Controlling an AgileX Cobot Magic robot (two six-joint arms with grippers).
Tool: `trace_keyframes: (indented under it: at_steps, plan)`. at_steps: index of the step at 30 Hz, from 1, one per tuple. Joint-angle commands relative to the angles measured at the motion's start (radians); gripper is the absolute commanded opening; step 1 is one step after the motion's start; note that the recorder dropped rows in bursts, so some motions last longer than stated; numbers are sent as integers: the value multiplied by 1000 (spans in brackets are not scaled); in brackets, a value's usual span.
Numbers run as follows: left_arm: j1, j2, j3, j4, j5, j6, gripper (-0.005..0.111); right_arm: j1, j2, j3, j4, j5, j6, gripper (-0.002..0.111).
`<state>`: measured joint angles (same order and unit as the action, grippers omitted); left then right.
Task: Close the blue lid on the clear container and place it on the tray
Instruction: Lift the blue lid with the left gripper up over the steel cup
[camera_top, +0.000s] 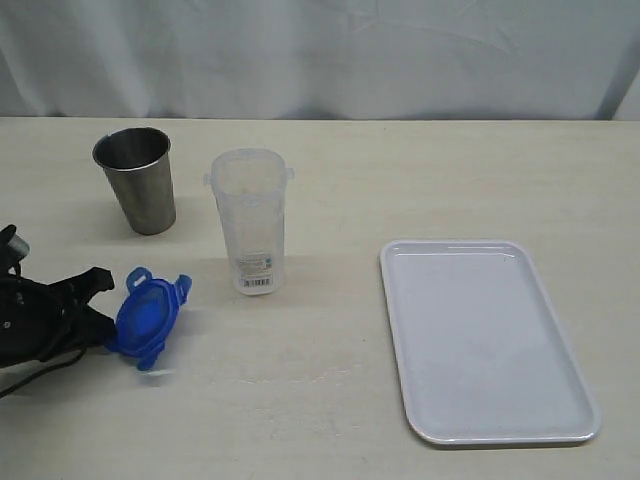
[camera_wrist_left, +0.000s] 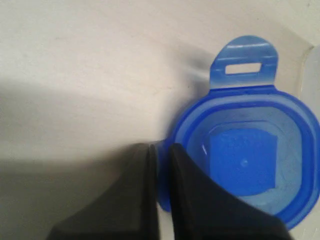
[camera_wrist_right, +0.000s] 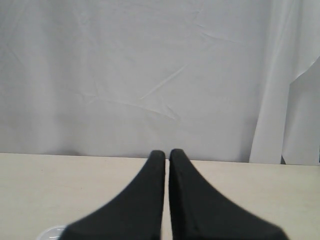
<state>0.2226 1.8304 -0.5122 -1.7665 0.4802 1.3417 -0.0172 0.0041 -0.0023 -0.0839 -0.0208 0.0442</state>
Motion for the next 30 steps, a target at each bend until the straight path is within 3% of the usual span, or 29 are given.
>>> trace_keyframes:
  at_steps: [1,10,16,25,30]
  plan:
    - [2,16,-2,22,-78,45,0,-3,-4,2,2,2,4,4]
    - [2,-239,-38,28,-67,115,0,-3,-4,2,2,2,4,4]
    - [2,-405,-56,22,29,210,0,-3,-4,2,2,2,4,4]
    - [-2,-528,-140,22,184,313,0,-3,-4,2,2,2,4,4]
    - [-2,-530,-223,22,241,503,0,-3,-4,2,2,-2,4,4]
